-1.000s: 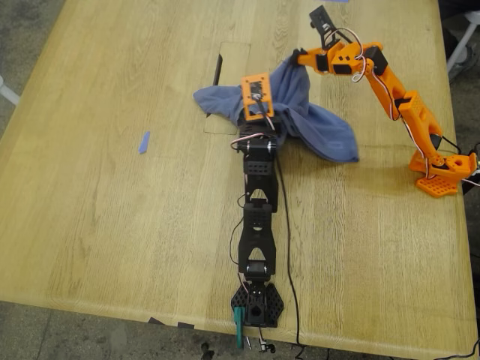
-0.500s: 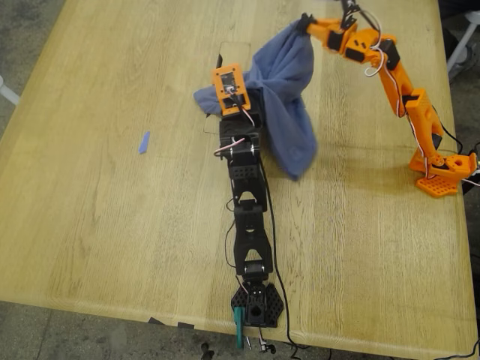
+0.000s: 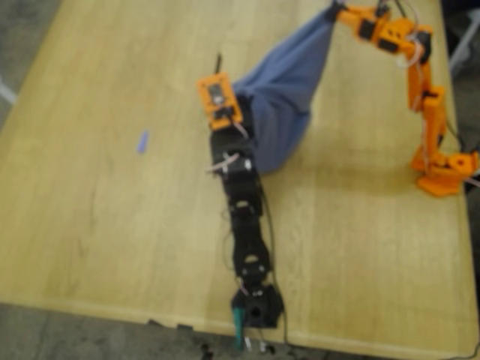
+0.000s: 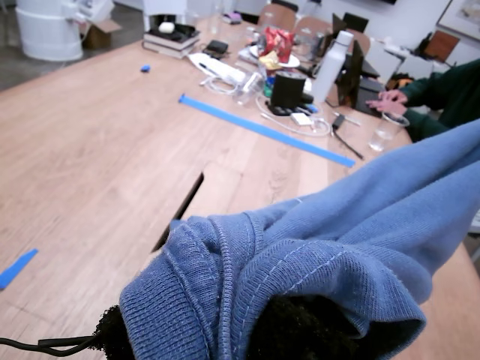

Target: Fold a T-shirt

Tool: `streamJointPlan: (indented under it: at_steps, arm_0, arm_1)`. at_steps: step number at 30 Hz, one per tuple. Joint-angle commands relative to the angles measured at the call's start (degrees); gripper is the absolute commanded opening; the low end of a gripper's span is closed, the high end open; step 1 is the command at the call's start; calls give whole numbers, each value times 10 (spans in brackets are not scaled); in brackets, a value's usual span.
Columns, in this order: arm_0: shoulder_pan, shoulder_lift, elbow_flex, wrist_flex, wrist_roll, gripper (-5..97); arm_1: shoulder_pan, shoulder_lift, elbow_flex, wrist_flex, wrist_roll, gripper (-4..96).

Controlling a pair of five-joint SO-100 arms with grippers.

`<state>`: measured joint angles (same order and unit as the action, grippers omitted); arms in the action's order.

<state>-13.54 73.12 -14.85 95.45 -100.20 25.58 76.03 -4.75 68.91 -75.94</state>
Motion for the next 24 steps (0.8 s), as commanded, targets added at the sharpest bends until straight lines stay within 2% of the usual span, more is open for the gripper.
streamJointPlan:
  at_steps: [1,16,24]
  arm_0:
    - [-15,109,-4,4,-10,-1]
    - [158,150,-25,-4,-19,-1]
    - [314,169,-28,4,-27,-1]
  arm_1:
    - [11,62,-4,24,-5,-3]
    - [-67,215,4,168,-11,-3]
    - [-184,407,225,154,-10,-3]
